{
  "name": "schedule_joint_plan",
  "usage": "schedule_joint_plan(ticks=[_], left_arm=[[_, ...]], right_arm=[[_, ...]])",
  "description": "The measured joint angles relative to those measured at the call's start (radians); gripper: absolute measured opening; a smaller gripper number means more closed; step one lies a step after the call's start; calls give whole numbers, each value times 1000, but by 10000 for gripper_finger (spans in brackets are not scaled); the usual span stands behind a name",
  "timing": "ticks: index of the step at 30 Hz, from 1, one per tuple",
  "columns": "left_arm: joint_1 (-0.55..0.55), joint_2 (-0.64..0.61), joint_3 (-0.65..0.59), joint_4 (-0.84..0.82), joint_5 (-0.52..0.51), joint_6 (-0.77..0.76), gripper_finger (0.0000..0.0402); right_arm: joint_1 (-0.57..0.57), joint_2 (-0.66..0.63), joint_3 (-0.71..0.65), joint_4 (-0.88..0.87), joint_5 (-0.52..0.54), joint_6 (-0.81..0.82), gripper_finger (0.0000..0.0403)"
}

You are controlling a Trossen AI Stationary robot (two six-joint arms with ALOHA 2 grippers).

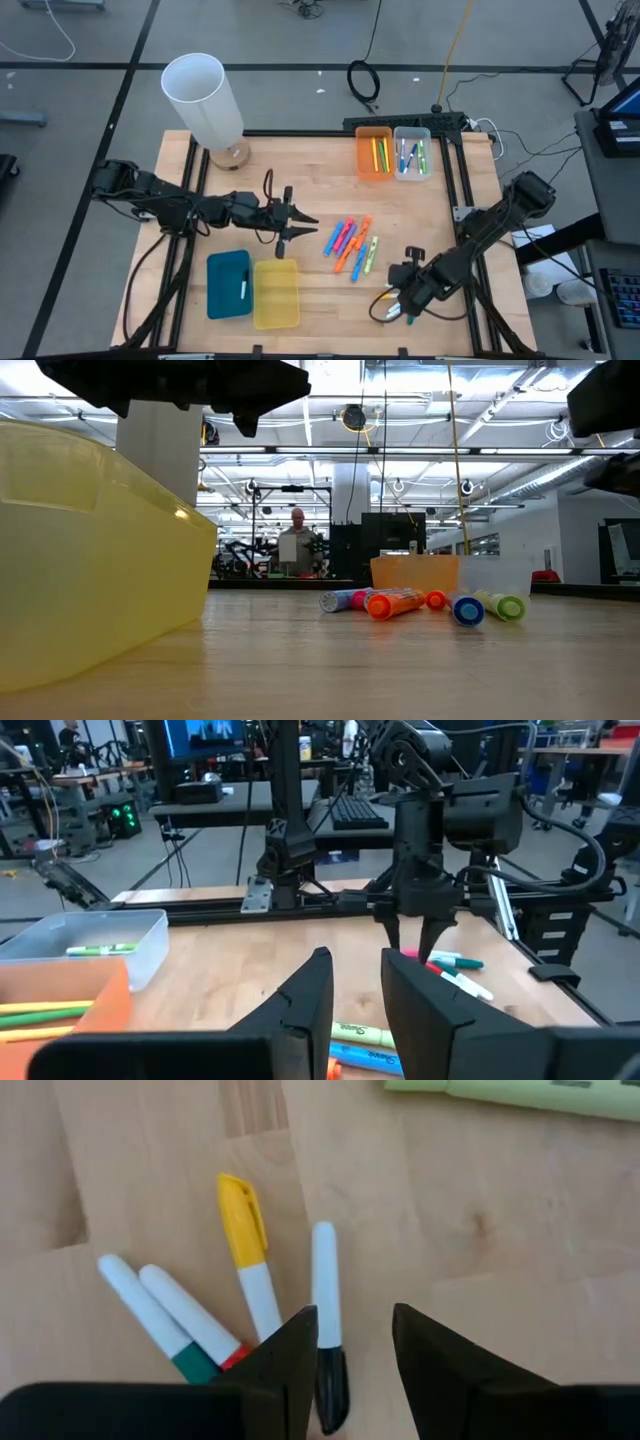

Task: Pick & Place Markers
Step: Put the white and black highlighter pen into the blue bin

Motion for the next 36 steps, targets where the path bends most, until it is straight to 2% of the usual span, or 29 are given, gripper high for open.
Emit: schedule_joint_plan(ticks=[11,23,31,36], left_arm=[[0,0,0,-6,-1,-27,93],[0,0,0,-17,-1,-34,93],[0,0,0,-22,-2,-64,93],[0,0,0,-31,-2,-65,93]], right_arm=[[51,0,0,9,4,25,123],[26,-1,0,1,3,-37,123],[29,-1,-1,1,7,-20,123],[36,-2,-44,43,0,-20,123]])
